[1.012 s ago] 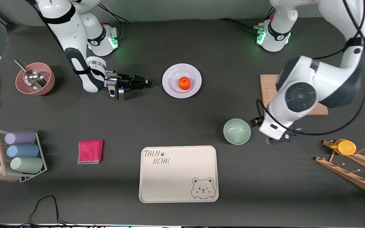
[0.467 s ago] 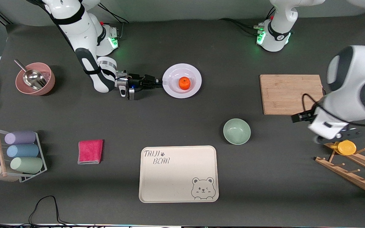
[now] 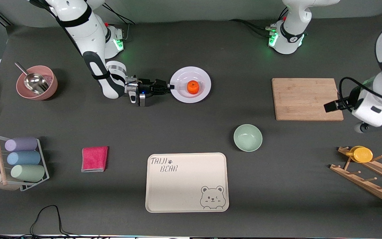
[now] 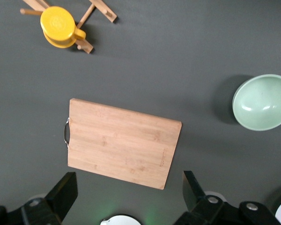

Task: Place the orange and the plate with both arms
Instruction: 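Slide the plate with the right gripper onto the bear tray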

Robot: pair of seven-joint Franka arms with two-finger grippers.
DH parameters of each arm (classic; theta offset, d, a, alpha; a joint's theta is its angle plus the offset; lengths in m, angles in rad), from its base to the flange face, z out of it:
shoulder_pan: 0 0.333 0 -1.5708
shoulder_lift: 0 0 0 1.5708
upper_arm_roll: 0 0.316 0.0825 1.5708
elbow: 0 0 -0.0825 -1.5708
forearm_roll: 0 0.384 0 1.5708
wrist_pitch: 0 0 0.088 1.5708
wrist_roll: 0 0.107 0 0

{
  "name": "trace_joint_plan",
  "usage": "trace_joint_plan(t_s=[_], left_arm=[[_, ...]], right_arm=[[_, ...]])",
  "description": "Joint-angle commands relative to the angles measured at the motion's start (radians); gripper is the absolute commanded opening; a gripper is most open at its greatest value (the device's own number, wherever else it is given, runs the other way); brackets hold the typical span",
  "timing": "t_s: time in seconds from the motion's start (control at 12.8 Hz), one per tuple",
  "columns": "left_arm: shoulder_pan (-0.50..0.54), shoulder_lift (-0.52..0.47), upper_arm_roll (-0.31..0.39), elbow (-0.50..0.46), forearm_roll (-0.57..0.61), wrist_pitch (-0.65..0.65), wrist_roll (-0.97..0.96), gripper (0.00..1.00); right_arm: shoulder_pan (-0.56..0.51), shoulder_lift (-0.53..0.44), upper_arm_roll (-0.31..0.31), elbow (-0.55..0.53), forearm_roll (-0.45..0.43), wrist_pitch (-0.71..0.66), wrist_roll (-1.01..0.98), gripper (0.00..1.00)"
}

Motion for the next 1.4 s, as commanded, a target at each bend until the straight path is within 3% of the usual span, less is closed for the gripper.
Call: trace_joint_plan(t_s=[0.0,0.08,0.31,0.39,0.47,0.55,0.7,0.86,1.09,1.32], left_arm=[[-0.011,-0.153,0.025,-0.211,-0.012,0.095,0.014,1.0],[-0.011,-0.154,0.027,-0.213,-0.013,0.094,0.015,1.0],[-0.037,-0.17,0.066,-0.219,-0.044,0.099,0.028,1.0],[-0.095,-0.165,0.127,-0.21,-0.041,0.099,0.028,1.0],[-0.136,-0.159,0.198,-0.197,-0.043,0.094,0.031,1.0],[-0.132,-0.151,0.202,-0.177,-0.043,0.079,0.05,1.0],[-0.081,-0.127,0.17,-0.13,-0.043,0.036,0.105,1.0],[-0.049,-0.114,0.134,-0.085,-0.041,-0.01,0.113,1.0],[-0.036,-0.092,0.136,-0.059,-0.035,-0.016,0.116,1.0],[-0.046,-0.058,0.136,-0.056,-0.03,-0.03,0.115,1.0]], right_arm=[[0.011,0.021,0.01,0.018,0.035,0.009,-0.03,0.45],[0.011,0.021,0.01,0.018,0.035,0.011,-0.03,0.44],[0.011,0.041,0.011,0.018,0.037,0.009,-0.098,0.11],[0.011,0.041,0.011,0.018,0.035,0.009,-0.098,0.0],[0.01,0.041,0.011,0.018,0.035,0.008,-0.098,0.0],[0.008,0.04,0.011,0.019,0.035,0.006,-0.093,0.0],[-0.01,0.009,0.011,0.027,0.034,0.0,-0.067,0.0],[-0.036,-0.096,0.011,0.024,0.009,0.003,0.055,0.0],[-0.104,-0.26,0.01,0.035,-0.19,0.008,0.258,0.0],[-0.153,-0.397,0.008,0.053,-0.311,0.009,0.437,0.0]])
